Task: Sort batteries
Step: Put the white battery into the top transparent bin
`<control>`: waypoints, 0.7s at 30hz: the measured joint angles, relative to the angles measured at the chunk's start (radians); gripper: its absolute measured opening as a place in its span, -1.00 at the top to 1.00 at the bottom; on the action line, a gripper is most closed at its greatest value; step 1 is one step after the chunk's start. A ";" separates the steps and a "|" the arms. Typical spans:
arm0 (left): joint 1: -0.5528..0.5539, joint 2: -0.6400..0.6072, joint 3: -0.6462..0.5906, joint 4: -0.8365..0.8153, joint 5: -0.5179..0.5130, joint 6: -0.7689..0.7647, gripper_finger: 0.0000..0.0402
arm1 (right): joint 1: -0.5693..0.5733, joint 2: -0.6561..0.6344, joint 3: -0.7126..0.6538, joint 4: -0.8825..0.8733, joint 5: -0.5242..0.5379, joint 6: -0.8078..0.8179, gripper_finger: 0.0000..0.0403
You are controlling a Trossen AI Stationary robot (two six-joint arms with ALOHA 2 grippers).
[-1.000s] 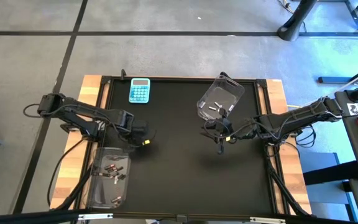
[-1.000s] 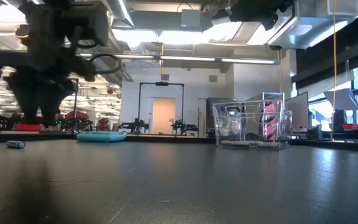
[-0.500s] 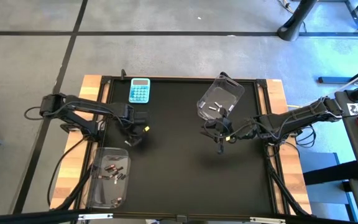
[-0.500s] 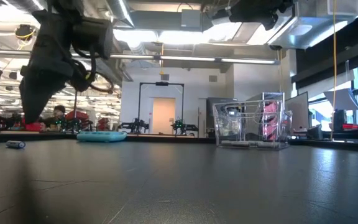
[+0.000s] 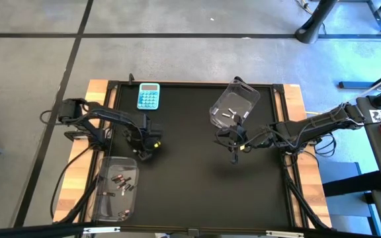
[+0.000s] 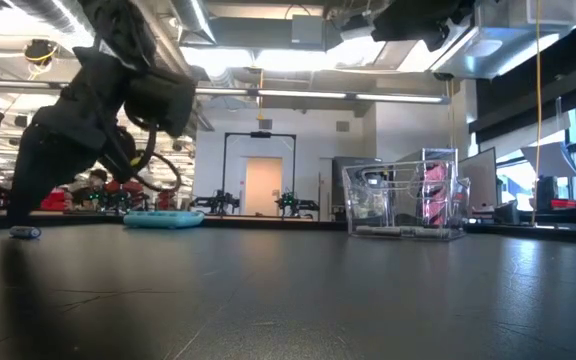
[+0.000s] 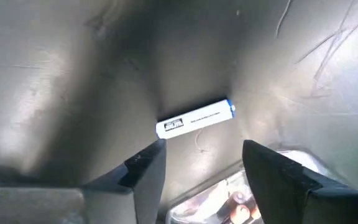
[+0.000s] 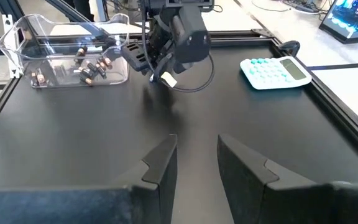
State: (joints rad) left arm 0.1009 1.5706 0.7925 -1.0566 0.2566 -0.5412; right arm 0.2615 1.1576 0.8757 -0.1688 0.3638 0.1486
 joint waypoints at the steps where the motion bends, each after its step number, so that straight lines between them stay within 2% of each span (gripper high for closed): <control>1: 0.000 0.012 0.000 0.000 0.002 0.008 0.02 | 0.000 0.000 0.000 0.000 0.000 0.000 0.43; 5: 0.000 0.057 0.000 0.007 0.002 0.039 0.09 | 0.000 0.000 0.000 -0.008 0.000 0.002 0.43; 10: 0.001 0.087 0.000 0.052 -0.054 0.055 0.14 | 0.000 0.000 0.000 -0.010 -0.001 0.003 0.43; 16: 0.032 0.076 0.008 0.072 -0.085 0.067 0.18 | 0.000 0.000 0.000 -0.014 -0.001 0.004 0.43; 21: 0.050 0.049 0.013 0.110 -0.157 0.074 0.21 | 0.000 0.000 0.000 -0.012 0.000 0.004 0.43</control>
State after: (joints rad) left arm 0.1507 1.6195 0.8056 -0.9465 0.0998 -0.4671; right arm 0.2619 1.1576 0.8757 -0.1806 0.3641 0.1528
